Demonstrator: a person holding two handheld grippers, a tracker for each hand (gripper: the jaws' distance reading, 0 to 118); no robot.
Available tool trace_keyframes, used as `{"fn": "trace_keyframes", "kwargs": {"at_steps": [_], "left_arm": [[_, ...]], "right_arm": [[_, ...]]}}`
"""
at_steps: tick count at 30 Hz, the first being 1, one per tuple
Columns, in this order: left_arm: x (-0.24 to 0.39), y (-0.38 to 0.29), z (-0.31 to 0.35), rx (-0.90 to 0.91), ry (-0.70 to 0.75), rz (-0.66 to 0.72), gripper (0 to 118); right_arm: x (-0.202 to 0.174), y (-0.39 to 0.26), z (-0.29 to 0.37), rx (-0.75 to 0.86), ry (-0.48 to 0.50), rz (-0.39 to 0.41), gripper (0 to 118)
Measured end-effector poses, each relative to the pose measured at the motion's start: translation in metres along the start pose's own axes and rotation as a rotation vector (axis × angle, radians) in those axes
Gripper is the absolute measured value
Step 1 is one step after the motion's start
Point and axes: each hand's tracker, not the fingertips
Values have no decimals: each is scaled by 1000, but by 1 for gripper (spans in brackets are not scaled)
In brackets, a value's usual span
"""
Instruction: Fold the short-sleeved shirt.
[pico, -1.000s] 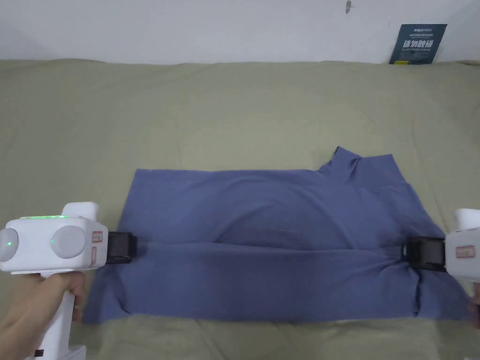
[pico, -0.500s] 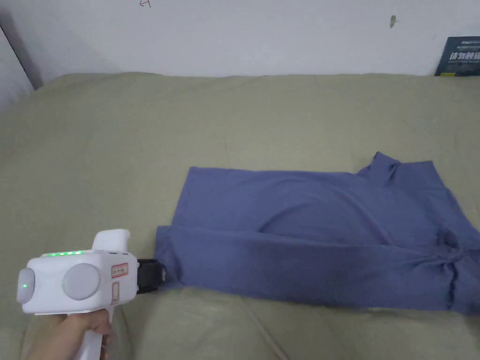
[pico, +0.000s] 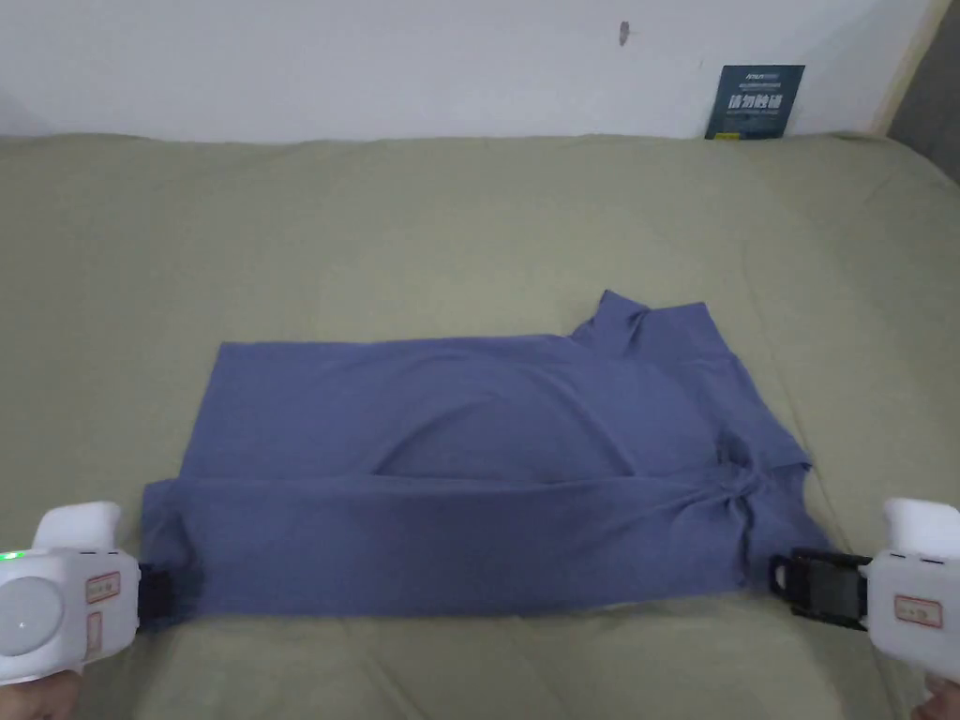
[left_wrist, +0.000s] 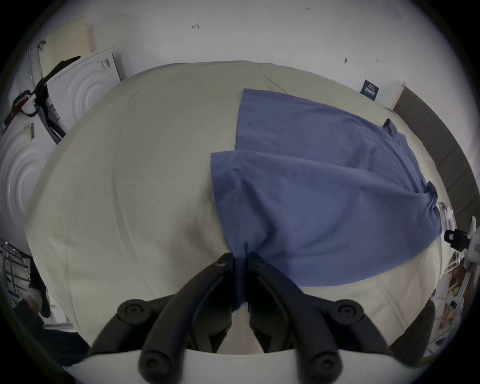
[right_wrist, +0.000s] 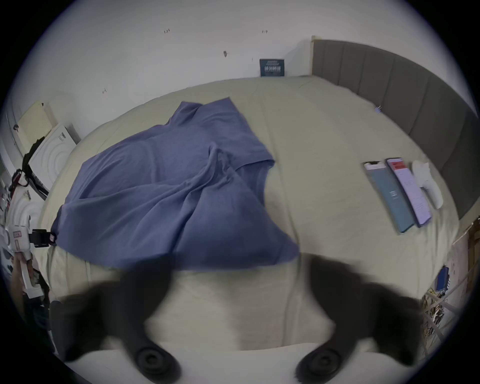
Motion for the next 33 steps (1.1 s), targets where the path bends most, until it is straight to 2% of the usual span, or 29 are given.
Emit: {"fn": "trace_keyframes", "kwargs": {"at_steps": [1, 3, 5, 6, 7, 8, 9, 10, 11, 14, 21, 27, 28, 33], "left_arm": [[6, -2, 3, 2, -17, 4, 9], [-6, 8, -6, 3, -13, -10, 9], [-8, 13, -7, -1, -9, -16, 9], [-11, 16, -8, 0, -1, -20, 9], [-8, 13, -10, -3, -2, -16, 9], [-9, 14, -9, -5, -4, -13, 9], [-11, 17, -8, -9, -6, -19, 9], [-12, 19, -7, -6, 2, -31, 9], [-12, 16, -7, -6, 9, -39, 8], [-16, 21, 0, -7, 31, -49, 5], [-21, 2, 30, 20, 39, -60, 4], [-26, -60, 73, 8, 16, -39, 4], [-26, -69, 76, 3, 19, -32, 4], [-32, -95, 81, -25, 29, 12, 4]], "right_arm": [[0, 0, -6, 2, 10, 16, 118], [2, 2, -20, -27, 11, 12, 115], [-17, 8, -28, -50, 14, 21, 114], [-19, 7, -33, -54, 15, 29, 105], [-19, 9, -35, -56, 7, 42, 78], [-17, 14, -34, -62, -22, 68, 28], [-16, 13, -31, -27, -38, 76, 13], [-15, 14, -26, -21, 63, 29, 12], [-15, 16, -23, -65, 26, 10, 10], [-15, 14, -7, -28, 23, 60, 10], [-17, 0, 40, 5, 41, 55, 10], [-12, -54, 75, -34, 66, 45, 10], [4, -58, 66, -49, 80, 26, 10], [10, -82, 71, -84, 84, 9, 10]]}}
